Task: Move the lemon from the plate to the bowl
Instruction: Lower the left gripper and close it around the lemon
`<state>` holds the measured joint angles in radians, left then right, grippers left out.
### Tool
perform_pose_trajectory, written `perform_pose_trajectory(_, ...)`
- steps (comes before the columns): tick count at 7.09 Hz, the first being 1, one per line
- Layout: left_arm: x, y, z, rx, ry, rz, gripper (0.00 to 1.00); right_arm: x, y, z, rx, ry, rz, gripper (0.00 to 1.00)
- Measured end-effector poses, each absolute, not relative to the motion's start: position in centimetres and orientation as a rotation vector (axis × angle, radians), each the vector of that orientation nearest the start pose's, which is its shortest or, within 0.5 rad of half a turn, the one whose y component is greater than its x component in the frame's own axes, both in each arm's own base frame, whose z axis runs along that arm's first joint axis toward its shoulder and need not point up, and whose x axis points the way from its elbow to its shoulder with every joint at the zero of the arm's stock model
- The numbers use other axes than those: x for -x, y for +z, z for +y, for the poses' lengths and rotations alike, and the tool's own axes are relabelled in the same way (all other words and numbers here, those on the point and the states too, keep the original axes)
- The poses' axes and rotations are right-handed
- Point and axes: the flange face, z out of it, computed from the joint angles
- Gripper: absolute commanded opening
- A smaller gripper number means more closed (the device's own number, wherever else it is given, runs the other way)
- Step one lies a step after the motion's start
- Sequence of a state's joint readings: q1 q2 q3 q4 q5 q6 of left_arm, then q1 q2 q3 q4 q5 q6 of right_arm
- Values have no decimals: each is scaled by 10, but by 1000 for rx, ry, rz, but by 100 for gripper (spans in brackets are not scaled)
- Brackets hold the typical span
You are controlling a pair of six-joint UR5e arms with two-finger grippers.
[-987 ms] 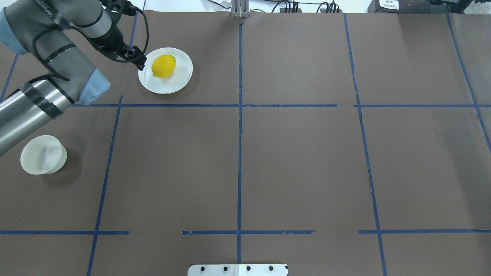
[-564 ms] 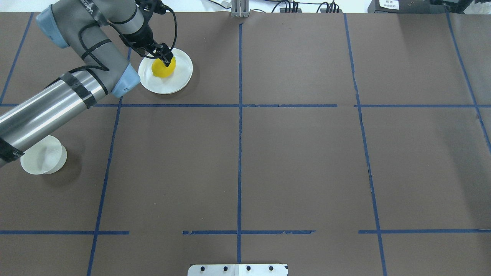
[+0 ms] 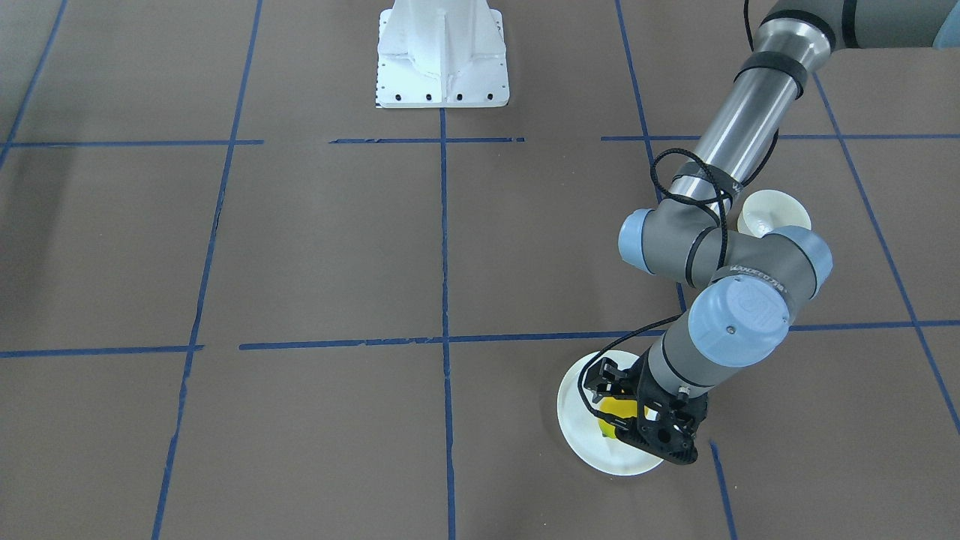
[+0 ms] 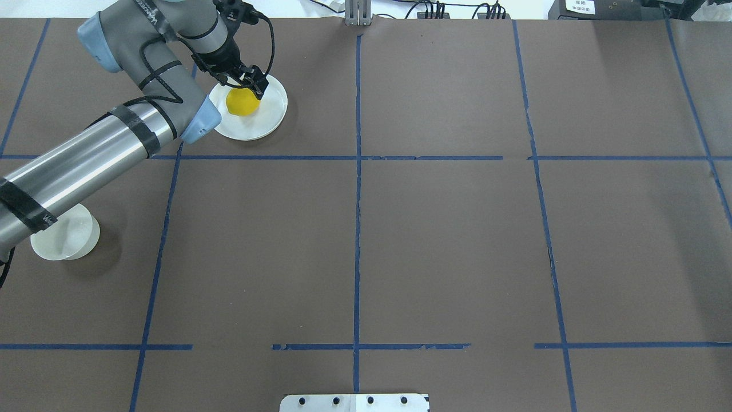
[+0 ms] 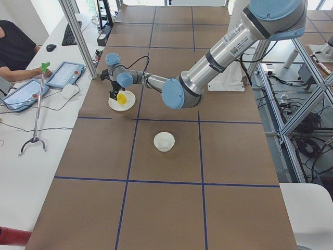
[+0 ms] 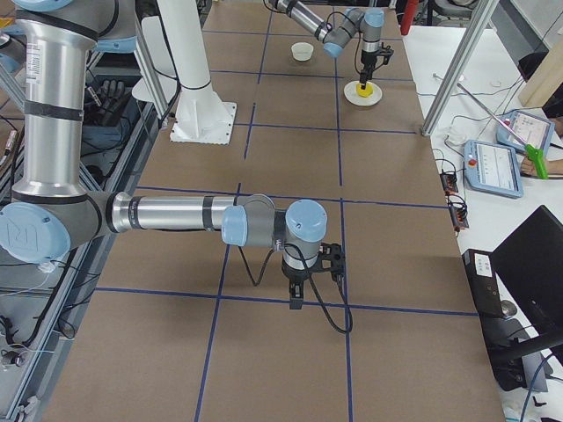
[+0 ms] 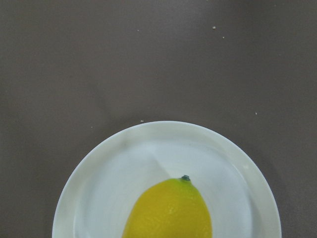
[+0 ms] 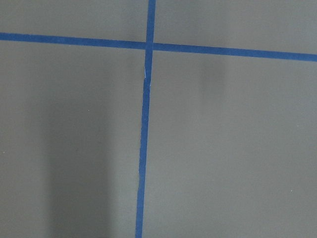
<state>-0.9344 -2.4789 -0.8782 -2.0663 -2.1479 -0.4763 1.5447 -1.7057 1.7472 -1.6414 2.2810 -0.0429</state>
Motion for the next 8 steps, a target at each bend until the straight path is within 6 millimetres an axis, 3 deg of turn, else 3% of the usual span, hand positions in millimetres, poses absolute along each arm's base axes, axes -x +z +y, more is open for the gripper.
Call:
perform_pose_trajectory(3, -451, 356, -730, -295, 336, 848, 99, -57, 646, -434, 22, -56, -710, 100)
perform_pose_trajectory(4, -454, 359, -731, -292, 333, 850, 93, -57, 646, -434, 22, -56, -710, 100)
perform_pose_trajectory(5, -457, 359, -731, -291, 331, 852, 76, -57, 646, -434, 22, -56, -710, 100)
perform_pose_trajectory(8, -459, 358, -731, -286, 313, 859, 0, -57, 646, -434, 22, -56, -710, 100)
